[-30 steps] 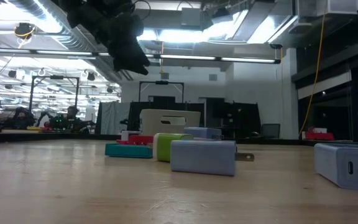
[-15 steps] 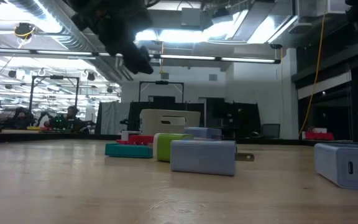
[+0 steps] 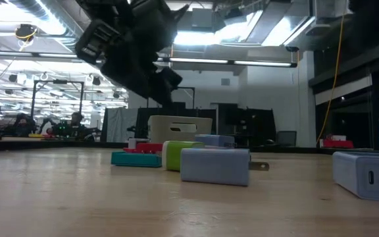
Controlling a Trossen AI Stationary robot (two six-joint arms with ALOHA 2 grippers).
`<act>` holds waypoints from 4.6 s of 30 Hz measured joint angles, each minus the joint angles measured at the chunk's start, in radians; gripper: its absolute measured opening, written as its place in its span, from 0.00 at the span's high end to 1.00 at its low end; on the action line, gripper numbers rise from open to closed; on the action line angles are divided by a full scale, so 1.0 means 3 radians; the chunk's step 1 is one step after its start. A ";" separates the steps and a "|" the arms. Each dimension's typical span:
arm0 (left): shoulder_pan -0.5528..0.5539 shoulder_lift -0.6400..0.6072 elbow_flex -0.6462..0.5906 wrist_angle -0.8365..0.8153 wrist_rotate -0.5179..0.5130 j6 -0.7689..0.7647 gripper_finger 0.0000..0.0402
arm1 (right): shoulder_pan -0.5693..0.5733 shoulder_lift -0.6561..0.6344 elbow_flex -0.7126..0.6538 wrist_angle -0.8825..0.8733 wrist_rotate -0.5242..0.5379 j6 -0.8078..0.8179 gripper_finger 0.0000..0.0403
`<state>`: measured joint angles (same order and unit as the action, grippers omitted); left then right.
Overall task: Pick & Place Office items
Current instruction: Put the green charger adapter into the blue bin, then put the top blue charger adapter into the blue bin
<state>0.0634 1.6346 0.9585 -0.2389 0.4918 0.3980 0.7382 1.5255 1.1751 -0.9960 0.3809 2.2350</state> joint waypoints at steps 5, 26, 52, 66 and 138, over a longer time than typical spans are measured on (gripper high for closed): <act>-0.0201 0.0021 0.0000 0.0350 -0.0278 -0.0171 0.47 | -0.0073 -0.0364 0.0000 -0.0130 0.1118 -0.0144 0.32; -0.0694 0.1115 0.0850 -0.0106 -0.1043 -0.0446 0.47 | -0.0094 -0.1321 0.0000 -0.0548 0.1996 -0.1583 0.32; -0.0383 0.1205 0.2224 -0.0140 -0.0435 -0.1181 0.64 | 0.0086 -0.1424 0.0001 -0.0349 0.3227 -0.1651 0.32; -0.0364 0.2368 0.3765 -0.0095 -0.0336 -0.1490 0.64 | 0.0133 -0.1778 0.0001 -0.0348 0.3508 -0.2180 0.32; -0.0300 0.1122 0.4559 -0.4297 -0.1756 -0.0945 0.47 | 0.0089 -0.1664 0.0004 0.1568 0.2536 -0.4787 0.32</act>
<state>-0.0265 1.9711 2.3263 -1.5281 -0.0350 0.1145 0.7650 1.0264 1.1763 -0.5256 1.1417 0.7990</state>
